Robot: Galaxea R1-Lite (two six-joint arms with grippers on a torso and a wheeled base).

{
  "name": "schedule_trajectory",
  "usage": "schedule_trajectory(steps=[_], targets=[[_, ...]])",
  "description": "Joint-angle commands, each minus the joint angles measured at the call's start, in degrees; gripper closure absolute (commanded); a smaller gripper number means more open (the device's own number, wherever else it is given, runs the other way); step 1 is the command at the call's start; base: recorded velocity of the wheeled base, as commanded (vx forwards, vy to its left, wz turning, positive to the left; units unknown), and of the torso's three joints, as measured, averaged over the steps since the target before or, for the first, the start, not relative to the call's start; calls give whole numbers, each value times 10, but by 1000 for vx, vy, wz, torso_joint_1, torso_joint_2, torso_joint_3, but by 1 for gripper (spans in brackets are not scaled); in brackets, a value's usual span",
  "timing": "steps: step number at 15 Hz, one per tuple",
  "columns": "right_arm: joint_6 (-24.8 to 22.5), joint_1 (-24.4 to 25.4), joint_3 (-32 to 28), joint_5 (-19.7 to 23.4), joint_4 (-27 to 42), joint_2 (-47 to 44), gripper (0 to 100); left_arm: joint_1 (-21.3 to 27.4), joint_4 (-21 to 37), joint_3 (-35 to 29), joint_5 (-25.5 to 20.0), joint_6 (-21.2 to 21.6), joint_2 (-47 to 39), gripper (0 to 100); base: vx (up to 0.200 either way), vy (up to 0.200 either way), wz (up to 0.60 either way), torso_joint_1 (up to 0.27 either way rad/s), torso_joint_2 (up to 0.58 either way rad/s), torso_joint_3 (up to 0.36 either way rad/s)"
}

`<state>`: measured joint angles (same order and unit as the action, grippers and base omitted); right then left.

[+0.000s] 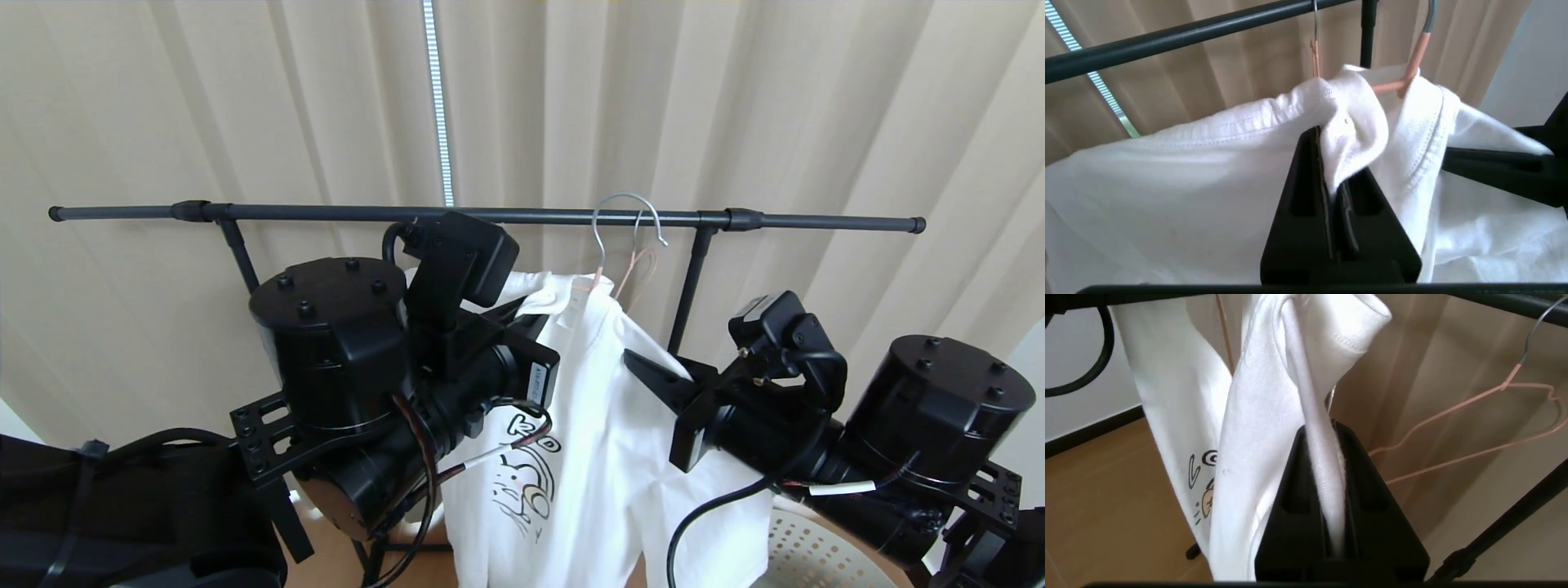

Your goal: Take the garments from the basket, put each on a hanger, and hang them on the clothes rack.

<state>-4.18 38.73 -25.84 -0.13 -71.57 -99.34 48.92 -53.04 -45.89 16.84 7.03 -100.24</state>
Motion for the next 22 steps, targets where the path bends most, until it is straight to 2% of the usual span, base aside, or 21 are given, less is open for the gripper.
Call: schedule_trajectory(steps=[1,6,12,15,16,17,18,19,20,21,22], targets=[[0,0,1,0,0,10,100,0,0,0,0,2,-5,0,0,0,0,0,0,0],[3,-4,3,1,0,13,100,5,-2,8,0,0,0,0,0,0,0,0,0,0],[13,-27,7,10,0,28,100,1,-2,48,0,0,58,0,0,0,0,0,0,0],[13,-39,11,29,1,34,100,0,-2,57,0,-1,73,0,0,0,0,0,0,0],[14,-57,18,61,0,43,100,-20,-2,69,-3,0,97,0,0,0,0,0,0,0],[14,-63,24,74,0,47,100,-34,-2,70,-8,-1,102,0,0,0,0,0,0,0],[14,-84,33,109,0,49,100,-67,-1,72,-31,-4,105,0,0,0,0,0,0,0],[14,-93,38,127,0,52,100,-81,-1,73,-55,-5,106,0,0,0,0,0,0,0],[14,-105,41,150,0,55,100,-112,-1,81,-110,-8,107,0,0,0,0,0,0,0],[14,-136,49,197,0,57,100,-139,-2,91,-153,-9,106,0,0,0,0,0,0,0],[14,-146,51,212,0,58,100,-148,-2,94,-168,-9,106,0,0,0,0,0,0,0]])
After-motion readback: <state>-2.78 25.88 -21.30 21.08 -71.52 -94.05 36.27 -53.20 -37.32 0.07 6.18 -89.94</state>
